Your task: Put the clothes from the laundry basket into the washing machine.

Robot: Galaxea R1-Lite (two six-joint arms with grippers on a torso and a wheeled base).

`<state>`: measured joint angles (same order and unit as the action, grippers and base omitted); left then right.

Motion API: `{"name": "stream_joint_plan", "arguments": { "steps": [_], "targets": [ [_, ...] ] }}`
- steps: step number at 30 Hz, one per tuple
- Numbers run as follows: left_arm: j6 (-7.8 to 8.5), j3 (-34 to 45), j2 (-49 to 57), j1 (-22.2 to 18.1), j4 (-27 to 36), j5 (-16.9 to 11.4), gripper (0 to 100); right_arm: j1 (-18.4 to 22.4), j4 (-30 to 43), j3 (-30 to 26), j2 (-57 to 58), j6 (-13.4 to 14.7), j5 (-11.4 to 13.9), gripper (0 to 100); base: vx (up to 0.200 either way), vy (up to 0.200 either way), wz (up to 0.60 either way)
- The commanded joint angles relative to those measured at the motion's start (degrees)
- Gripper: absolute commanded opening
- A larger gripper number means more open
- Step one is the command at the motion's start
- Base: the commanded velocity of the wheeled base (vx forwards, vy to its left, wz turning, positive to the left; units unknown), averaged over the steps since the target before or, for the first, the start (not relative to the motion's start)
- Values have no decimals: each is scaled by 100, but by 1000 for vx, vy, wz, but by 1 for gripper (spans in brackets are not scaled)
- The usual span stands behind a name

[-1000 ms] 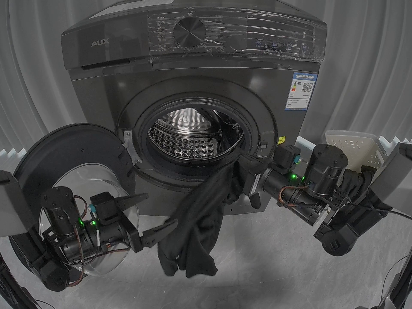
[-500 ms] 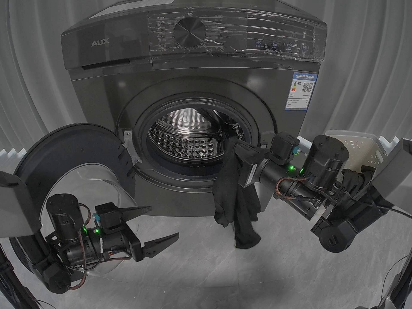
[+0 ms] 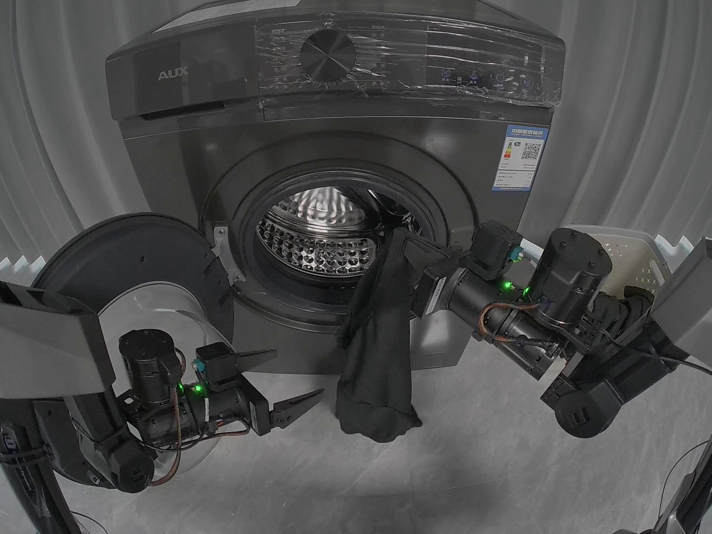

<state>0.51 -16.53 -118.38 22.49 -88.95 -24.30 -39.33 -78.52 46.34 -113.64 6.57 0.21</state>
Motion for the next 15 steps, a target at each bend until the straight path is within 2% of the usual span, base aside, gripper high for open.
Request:
{"name": "stream_joint_plan", "arguments": {
  "steps": [1,15],
  "targets": [
    [10,-17,-273,-43,-17,4,100,-58,-32,7,79,11,6,0,0,0,0],
    [-7,-166,-563,-17,-17,-84,100,-321,-93,-11,114,28,23,0,0,0,0]
  ]
}}
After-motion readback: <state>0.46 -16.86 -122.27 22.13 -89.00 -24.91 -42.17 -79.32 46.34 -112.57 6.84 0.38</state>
